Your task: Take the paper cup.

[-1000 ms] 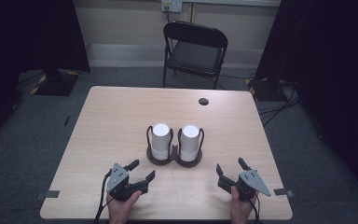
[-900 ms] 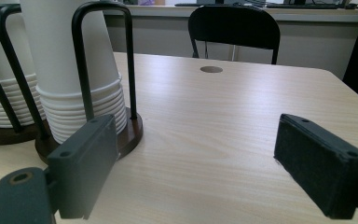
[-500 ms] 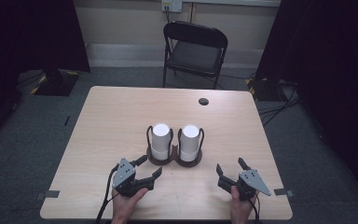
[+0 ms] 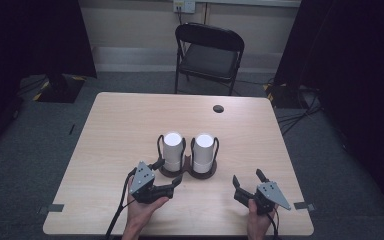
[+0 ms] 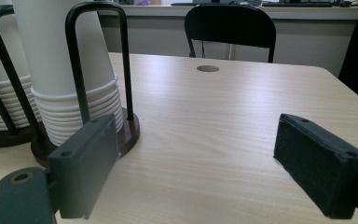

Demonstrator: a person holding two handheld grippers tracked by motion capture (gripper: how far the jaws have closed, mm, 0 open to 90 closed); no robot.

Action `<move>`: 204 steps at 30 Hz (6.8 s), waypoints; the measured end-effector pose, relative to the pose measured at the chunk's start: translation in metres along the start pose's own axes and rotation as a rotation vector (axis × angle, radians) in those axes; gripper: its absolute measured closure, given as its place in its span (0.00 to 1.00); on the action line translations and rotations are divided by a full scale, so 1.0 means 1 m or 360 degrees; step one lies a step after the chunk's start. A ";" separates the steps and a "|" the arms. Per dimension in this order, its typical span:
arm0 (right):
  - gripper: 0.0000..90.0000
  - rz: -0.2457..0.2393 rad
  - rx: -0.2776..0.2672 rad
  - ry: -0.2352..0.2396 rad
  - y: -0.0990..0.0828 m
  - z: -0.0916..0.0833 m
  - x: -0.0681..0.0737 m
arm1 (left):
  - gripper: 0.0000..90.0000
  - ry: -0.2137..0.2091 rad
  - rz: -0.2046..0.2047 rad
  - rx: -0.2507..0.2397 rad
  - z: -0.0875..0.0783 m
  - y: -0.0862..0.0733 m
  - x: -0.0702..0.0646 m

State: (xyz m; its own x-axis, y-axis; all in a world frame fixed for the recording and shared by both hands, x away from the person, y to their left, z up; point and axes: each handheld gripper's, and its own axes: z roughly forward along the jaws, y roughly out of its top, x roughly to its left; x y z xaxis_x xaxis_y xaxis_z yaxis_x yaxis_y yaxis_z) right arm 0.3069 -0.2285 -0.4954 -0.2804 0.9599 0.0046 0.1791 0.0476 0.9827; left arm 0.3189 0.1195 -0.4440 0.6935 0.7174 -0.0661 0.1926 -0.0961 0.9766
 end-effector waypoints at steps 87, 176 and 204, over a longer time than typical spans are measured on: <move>0.16 0.0028 0.0002 0.0044 0.000 0.000 -0.003 | 0.35 -0.0097 0.0193 0.0205 0.126 0.063 0.004; 0.16 0.0029 0.0008 0.0047 0.000 0.000 -0.002 | 0.39 -0.0071 0.0050 -0.0154 0.085 0.100 0.005; 0.16 0.0022 0.0012 0.0044 0.000 0.001 -0.002 | 0.39 -0.0070 0.0005 -0.0217 0.058 0.103 0.002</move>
State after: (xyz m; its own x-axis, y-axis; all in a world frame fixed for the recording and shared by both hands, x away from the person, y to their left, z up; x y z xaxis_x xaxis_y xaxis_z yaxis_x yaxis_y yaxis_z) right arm 0.3081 -0.2304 -0.4953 -0.3036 0.9525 0.0235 0.1901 0.0364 0.9811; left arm 0.3804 0.0711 -0.3558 0.7245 0.6859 -0.0689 0.0963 -0.0017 0.9953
